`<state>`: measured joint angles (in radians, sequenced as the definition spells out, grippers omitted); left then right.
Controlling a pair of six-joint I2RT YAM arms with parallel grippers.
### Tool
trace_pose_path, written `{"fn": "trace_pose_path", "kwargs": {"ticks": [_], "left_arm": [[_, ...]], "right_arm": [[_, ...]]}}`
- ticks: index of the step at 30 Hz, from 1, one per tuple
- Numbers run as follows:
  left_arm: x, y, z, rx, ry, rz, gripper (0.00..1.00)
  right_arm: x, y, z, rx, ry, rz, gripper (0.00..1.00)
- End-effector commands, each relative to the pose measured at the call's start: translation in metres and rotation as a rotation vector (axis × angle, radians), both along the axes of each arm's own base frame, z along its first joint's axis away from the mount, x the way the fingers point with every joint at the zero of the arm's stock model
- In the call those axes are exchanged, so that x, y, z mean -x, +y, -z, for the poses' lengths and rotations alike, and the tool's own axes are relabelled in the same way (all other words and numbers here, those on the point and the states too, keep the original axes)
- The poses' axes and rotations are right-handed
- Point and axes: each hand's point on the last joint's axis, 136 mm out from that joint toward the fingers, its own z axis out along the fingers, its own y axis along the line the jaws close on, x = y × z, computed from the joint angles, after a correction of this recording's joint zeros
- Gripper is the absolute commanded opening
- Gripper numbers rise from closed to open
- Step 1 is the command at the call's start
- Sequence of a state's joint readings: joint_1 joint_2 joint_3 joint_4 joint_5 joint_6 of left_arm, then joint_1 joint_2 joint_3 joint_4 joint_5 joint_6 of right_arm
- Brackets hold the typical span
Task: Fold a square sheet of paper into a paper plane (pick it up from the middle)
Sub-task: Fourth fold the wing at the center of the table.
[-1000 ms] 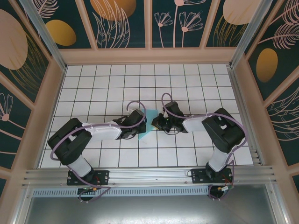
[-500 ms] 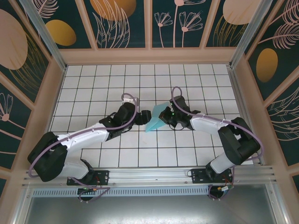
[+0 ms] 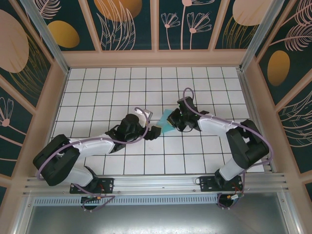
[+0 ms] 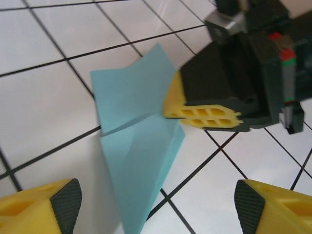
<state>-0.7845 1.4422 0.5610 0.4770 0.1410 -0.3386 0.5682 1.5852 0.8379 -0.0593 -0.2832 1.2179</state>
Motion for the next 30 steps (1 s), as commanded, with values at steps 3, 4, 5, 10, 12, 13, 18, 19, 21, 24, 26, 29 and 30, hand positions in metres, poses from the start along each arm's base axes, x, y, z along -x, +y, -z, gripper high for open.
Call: {"fn": "trace_pose_path", "kwargs": {"ticks": [3,4,5,10,12,13,18,19,21,24,26,29,30], "left_arm": [[-0.005,-0.017,0.008,-0.044,-0.095,0.113,0.8],[-0.005,-0.019,0.01,-0.051,-0.096,0.122,0.8],[-0.007,-0.021,0.013,-0.057,-0.095,0.126,0.79],[-0.01,-0.03,0.025,-0.068,-0.101,0.159,0.75],[-0.011,-0.031,0.031,-0.082,-0.105,0.162,0.73],[-0.012,-0.031,0.034,-0.091,-0.106,0.165,0.72],[-0.012,-0.035,0.054,-0.143,-0.087,0.191,0.62],[-0.013,-0.036,0.055,-0.147,-0.084,0.196,0.6],[-0.014,-0.038,0.059,-0.154,-0.08,0.204,0.55],[-0.015,-0.039,0.063,-0.17,-0.078,0.208,0.5],[-0.016,-0.038,0.066,-0.181,-0.08,0.204,0.44],[-0.016,-0.036,0.067,-0.187,-0.083,0.202,0.35],[-0.015,-0.035,0.067,-0.189,-0.083,0.199,0.33]], "right_arm": [[0.005,0.005,0.011,-0.016,0.12,0.012,0.02],[0.006,0.005,0.012,-0.015,0.133,0.013,0.02],[0.006,0.005,0.012,-0.015,0.139,0.014,0.02],[0.007,0.007,0.013,-0.033,0.172,0.014,0.03],[0.009,0.008,0.014,-0.036,0.184,0.009,0.03],[0.01,0.008,0.014,-0.038,0.189,0.007,0.03],[0.011,0.01,0.014,-0.034,0.21,-0.007,0.04],[0.011,0.011,0.015,-0.033,0.214,-0.008,0.04],[0.011,0.011,0.016,-0.031,0.222,-0.012,0.06],[0.011,0.013,0.016,-0.035,0.225,-0.02,0.09],[0.01,0.013,0.016,-0.03,0.224,-0.026,0.12],[0.01,0.012,0.016,-0.021,0.223,-0.028,0.19],[0.01,0.012,0.016,-0.018,0.223,-0.026,0.21]]}}
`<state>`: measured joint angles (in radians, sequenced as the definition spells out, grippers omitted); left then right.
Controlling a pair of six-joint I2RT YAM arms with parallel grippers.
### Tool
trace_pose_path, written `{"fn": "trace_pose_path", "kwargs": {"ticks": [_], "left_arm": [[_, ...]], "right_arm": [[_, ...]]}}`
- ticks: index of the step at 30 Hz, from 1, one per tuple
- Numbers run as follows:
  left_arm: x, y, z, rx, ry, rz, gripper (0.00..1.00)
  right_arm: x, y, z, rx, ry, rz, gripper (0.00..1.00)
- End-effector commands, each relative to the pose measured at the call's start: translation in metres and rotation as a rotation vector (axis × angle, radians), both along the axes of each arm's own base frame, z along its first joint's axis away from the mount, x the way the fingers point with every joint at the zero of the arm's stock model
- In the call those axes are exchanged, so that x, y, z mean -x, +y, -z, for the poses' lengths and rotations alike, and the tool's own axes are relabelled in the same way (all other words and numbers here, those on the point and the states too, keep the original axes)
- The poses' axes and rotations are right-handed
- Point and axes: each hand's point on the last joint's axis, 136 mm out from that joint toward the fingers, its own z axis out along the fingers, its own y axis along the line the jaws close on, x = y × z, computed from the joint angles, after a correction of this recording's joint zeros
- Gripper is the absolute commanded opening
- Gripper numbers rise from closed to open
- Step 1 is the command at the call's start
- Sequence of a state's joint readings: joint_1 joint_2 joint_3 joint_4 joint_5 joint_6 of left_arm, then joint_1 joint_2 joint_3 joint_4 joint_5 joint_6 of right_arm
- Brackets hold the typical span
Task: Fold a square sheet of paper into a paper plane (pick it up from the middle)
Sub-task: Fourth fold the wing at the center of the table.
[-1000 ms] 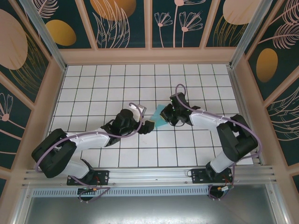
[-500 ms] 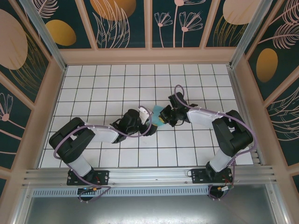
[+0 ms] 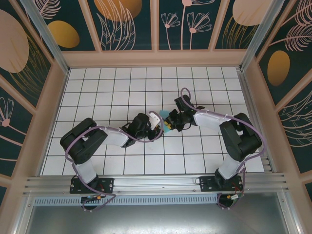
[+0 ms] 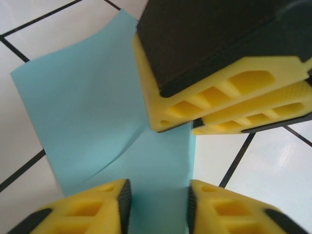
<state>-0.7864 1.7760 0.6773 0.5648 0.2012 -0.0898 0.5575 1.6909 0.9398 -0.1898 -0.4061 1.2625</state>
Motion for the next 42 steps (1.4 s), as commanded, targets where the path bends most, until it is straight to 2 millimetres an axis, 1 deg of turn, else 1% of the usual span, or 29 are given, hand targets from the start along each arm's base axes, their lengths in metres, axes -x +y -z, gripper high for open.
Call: {"fn": "trace_pose_path", "kwargs": {"ticks": [1,3,4,6,8,10,12,15,17,20,23,24,25,29,33,36,42], "left_arm": [[-0.001,-0.004,-0.002,0.001,-0.019,0.016,0.32],[-0.001,-0.003,-0.001,-0.002,-0.019,0.012,0.25],[-0.001,-0.003,0.0,-0.002,-0.018,0.012,0.24],[0.0,-0.003,0.0,0.001,-0.016,0.01,0.22],[0.001,-0.003,0.0,0.005,-0.013,0.012,0.19],[0.001,-0.003,0.0,0.009,-0.007,0.01,0.17],[0.003,-0.003,0.0,0.018,0.005,0.006,0.16],[0.003,-0.002,-0.002,0.042,0.038,-0.024,0.14],[0.003,0.0,-0.004,0.061,0.073,-0.063,0.14],[0.003,0.004,-0.01,0.118,0.131,-0.119,0.13],[0.008,0.005,-0.014,0.194,0.2,-0.16,0.13],[0.008,0.006,-0.022,0.232,0.211,-0.172,0.14],[0.008,0.007,-0.026,0.259,0.23,-0.187,0.14],[0.013,0.009,-0.024,0.326,0.3,-0.227,0.14],[0.016,0.011,-0.025,0.378,0.345,-0.258,0.14],[0.014,0.014,-0.026,0.399,0.361,-0.286,0.14],[0.014,0.013,-0.022,0.426,0.422,-0.308,0.14]], "right_arm": [[0.001,-0.001,0.002,0.009,0.033,-0.003,0.23],[0.002,-0.001,0.002,0.009,0.032,-0.007,0.25],[-0.005,-0.01,0.001,0.008,0.032,0.021,0.26],[-0.007,-0.014,-0.002,0.009,0.022,0.026,0.3],[-0.01,-0.02,-0.006,0.013,0.005,0.036,0.36],[-0.015,-0.028,-0.013,0.01,-0.027,0.048,0.44],[-0.02,-0.034,-0.023,-0.001,-0.086,0.045,0.51],[-0.028,-0.04,-0.036,0.01,-0.204,0.013,0.54],[-0.03,-0.042,-0.041,0.023,-0.276,-0.028,0.54],[-0.026,-0.043,-0.036,0.029,-0.346,-0.081,0.54],[-0.019,-0.039,-0.034,-0.02,-0.424,-0.115,0.49],[-0.017,-0.038,-0.034,-0.035,-0.448,-0.118,0.49],[-0.015,-0.037,-0.035,-0.05,-0.47,-0.122,0.48],[-0.007,-0.03,-0.028,-0.059,-0.488,-0.166,0.47],[-0.003,-0.011,-0.022,-0.075,-0.476,-0.242,0.46],[-0.003,-0.002,-0.018,-0.072,-0.471,-0.276,0.45],[-0.002,0.009,-0.013,-0.102,-0.464,-0.328,0.44]]}}
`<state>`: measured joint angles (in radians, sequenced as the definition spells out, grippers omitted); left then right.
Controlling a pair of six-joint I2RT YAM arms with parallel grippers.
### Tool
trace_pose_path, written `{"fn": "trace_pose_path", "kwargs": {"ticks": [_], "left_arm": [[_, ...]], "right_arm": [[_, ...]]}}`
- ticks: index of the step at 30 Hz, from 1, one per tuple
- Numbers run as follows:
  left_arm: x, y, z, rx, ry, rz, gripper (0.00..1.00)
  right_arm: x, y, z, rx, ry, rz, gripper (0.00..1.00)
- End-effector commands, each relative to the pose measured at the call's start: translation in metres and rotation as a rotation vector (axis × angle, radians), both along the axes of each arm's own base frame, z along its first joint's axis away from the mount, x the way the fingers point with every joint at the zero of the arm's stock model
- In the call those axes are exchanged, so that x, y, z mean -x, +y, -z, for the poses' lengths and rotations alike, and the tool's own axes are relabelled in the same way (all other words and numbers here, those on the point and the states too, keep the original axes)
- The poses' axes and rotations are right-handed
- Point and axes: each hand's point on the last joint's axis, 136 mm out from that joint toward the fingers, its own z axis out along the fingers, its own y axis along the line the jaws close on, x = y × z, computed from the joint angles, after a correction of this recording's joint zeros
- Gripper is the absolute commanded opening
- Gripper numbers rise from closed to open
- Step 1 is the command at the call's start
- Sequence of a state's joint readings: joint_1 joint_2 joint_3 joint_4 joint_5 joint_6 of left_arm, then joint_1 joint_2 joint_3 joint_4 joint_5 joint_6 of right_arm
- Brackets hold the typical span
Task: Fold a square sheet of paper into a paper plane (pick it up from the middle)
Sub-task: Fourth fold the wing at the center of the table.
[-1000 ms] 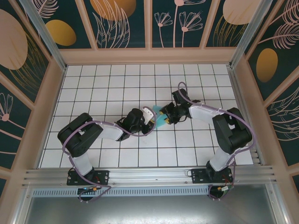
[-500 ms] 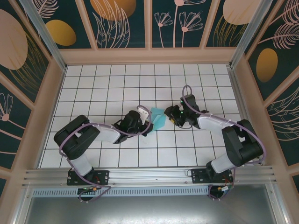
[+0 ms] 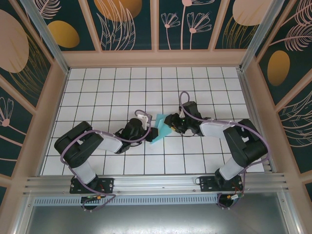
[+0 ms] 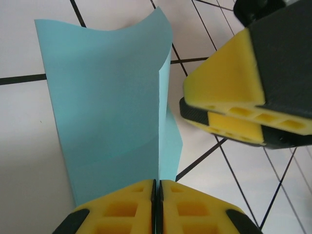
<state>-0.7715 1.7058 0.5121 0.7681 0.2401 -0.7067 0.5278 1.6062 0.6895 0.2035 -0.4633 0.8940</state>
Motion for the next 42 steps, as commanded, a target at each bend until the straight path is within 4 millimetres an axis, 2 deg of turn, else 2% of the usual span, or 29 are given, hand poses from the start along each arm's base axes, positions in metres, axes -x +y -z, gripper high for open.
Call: {"fn": "trace_pose_path", "kwargs": {"ticks": [1,4,5,11,24,30,35,39,42], "left_arm": [[-0.002,-0.004,-0.011,0.078,0.029,-0.015,0.14],[-0.002,-0.004,-0.012,0.104,0.053,-0.017,0.14],[-0.001,-0.003,-0.003,0.093,0.078,-0.019,0.14],[0.0,-0.003,0.002,0.094,0.118,-0.019,0.13],[-0.002,-0.006,0.008,0.081,0.147,0.008,0.14],[-0.003,-0.004,0.008,0.068,0.146,0.004,0.21],[-0.011,0.01,-0.003,0.018,0.109,-0.056,0.3],[-0.015,0.02,-0.009,-0.002,0.093,-0.098,0.34],[-0.015,0.018,-0.013,0.013,0.098,-0.094,0.35]], "right_arm": [[-0.005,0.016,-0.011,-0.042,-0.056,-0.08,0.44],[-0.005,0.021,-0.007,-0.033,-0.059,-0.12,0.44],[-0.005,0.022,-0.006,-0.031,-0.06,-0.128,0.44],[-0.007,0.025,0.003,-0.011,-0.054,-0.158,0.44],[-0.006,0.016,0.027,0.071,-0.005,-0.144,0.44],[-0.006,0.006,0.042,0.134,0.049,-0.101,0.45],[-0.003,-0.003,0.054,0.186,0.09,-0.069,0.45],[-0.001,-0.01,0.062,0.231,0.112,-0.055,0.45],[0.002,-0.013,0.067,0.252,0.127,-0.051,0.45]]}}
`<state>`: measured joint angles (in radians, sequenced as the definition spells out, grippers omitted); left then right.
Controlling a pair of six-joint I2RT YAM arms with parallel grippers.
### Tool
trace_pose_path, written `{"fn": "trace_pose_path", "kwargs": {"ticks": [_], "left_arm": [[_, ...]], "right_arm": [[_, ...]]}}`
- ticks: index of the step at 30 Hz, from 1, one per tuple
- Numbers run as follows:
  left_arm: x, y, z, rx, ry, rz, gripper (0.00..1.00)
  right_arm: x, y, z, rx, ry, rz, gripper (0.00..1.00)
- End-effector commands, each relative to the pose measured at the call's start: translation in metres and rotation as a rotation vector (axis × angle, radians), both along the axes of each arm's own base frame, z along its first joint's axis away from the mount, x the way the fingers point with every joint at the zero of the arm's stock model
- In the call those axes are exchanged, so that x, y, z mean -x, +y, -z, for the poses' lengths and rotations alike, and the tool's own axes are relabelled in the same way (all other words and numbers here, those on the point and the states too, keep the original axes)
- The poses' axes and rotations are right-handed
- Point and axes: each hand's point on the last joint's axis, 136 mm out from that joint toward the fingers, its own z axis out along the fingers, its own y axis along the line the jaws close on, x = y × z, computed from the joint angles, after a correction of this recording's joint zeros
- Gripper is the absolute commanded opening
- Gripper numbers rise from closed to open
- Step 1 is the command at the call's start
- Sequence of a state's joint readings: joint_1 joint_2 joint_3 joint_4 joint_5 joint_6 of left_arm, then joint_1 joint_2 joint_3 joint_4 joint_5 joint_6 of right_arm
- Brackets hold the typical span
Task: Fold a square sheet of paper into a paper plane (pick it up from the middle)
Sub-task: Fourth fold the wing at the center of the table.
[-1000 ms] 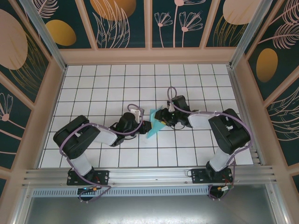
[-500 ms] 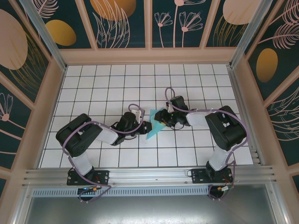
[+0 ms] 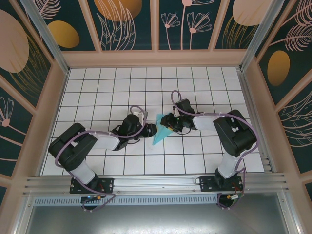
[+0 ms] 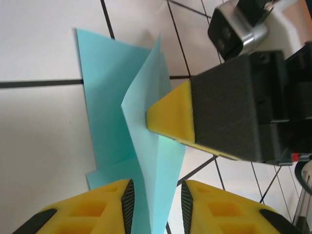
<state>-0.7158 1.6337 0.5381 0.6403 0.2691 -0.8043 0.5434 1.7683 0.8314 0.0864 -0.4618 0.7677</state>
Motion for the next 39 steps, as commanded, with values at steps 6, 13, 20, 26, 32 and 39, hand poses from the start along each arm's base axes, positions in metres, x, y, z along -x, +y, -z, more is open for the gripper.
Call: {"fn": "trace_pose_path", "kwargs": {"ticks": [6,13,20,26,32,39], "left_arm": [[0.0,-0.007,0.003,0.007,0.032,0.031,0.39],[0.003,-0.02,0.014,0.032,0.087,0.085,0.36],[0.004,-0.03,0.023,0.051,0.136,0.117,0.29],[0.004,-0.038,0.02,0.083,0.136,0.151,0.22],[0.003,-0.038,0.02,0.076,0.122,0.156,0.18],[-0.001,-0.027,0.017,0.008,0.09,0.116,0.28]], "right_arm": [[0.013,-0.027,0.041,0.159,0.095,0.053,0.45],[0.013,-0.027,0.041,0.156,0.095,0.053,0.45],[0.014,-0.027,0.041,0.153,0.096,0.051,0.45],[0.014,-0.027,0.041,0.154,0.098,0.049,0.45],[0.016,-0.028,0.043,0.157,0.104,0.052,0.45],[0.021,-0.024,0.047,0.176,0.114,0.038,0.45]]}}
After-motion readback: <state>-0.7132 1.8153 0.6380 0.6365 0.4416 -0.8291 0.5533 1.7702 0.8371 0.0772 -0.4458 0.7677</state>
